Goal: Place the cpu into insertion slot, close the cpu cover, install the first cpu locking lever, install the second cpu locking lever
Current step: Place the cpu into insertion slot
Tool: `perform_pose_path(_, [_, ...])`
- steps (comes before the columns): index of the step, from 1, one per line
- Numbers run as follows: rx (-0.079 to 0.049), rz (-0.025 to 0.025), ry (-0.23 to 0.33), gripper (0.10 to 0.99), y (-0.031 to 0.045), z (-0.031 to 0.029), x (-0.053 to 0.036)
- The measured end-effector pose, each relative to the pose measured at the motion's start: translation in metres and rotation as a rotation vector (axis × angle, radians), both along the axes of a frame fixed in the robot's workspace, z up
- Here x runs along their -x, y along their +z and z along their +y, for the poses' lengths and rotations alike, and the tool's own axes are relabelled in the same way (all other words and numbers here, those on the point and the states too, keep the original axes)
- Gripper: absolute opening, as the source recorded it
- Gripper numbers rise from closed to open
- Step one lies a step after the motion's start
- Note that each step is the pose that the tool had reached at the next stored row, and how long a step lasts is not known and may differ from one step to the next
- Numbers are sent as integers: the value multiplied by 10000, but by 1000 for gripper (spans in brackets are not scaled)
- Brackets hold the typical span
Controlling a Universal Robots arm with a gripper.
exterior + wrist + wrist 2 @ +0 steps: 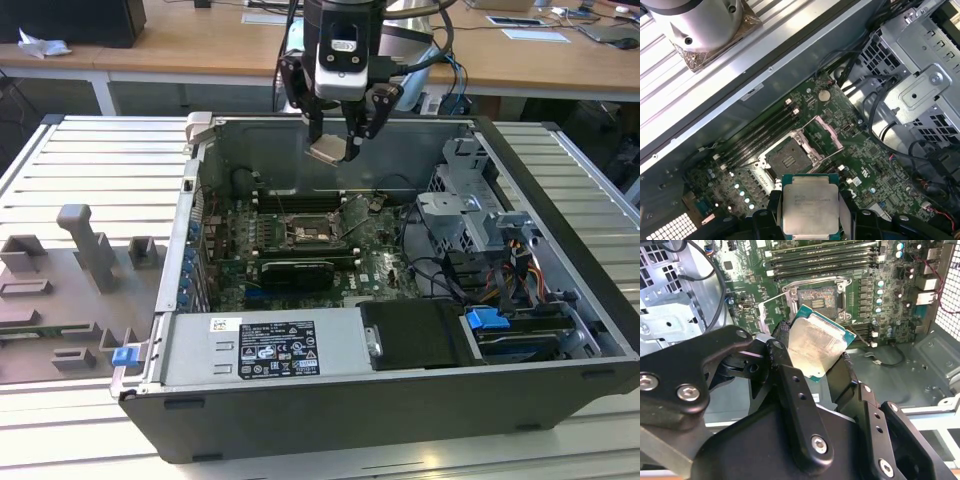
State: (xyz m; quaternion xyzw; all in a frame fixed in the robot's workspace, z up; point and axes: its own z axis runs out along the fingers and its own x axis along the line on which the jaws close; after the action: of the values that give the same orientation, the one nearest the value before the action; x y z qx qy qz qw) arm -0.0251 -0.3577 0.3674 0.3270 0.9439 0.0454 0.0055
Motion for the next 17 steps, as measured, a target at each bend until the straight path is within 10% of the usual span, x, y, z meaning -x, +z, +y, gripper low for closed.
perform_pose_path(17, [0, 0, -961, 541, -9, 0, 2])
